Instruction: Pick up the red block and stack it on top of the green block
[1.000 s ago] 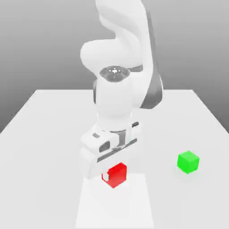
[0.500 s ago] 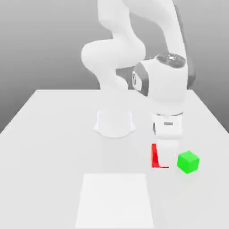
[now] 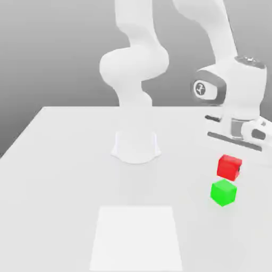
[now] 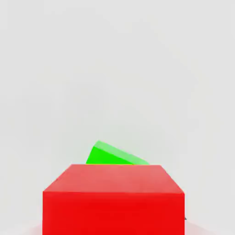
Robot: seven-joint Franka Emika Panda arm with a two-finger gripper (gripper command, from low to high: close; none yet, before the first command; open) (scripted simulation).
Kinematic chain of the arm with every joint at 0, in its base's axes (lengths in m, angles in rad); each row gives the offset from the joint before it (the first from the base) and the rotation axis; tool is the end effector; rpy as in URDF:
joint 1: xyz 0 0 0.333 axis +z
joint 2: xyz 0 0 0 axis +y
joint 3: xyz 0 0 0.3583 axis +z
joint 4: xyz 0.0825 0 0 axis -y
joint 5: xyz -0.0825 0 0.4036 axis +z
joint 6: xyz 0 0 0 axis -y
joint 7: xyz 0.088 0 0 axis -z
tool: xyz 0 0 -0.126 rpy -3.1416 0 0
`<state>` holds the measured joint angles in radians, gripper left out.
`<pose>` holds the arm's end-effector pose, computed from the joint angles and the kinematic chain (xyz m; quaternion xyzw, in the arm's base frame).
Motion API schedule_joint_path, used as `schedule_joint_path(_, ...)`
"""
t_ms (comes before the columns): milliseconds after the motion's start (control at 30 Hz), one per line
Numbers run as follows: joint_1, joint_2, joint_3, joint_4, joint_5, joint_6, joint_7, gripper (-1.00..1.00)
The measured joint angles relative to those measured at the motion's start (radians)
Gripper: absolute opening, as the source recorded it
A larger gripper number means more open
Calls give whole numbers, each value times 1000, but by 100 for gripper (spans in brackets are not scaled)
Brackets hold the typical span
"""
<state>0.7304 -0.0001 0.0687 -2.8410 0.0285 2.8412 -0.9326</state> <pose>0.2582 0.2634 0.2043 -0.6583 -0.7527 -0.0004 0.0042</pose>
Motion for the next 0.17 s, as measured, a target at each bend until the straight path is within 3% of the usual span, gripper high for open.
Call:
schedule_joint_path(67,1,47,-10,-1,-24,47,17,-100)
schedule_joint_path(100,2,64,-14,-1,-36,64,25,100)
schedule_joint_path(167,2,64,-14,-1,-36,64,25,100)
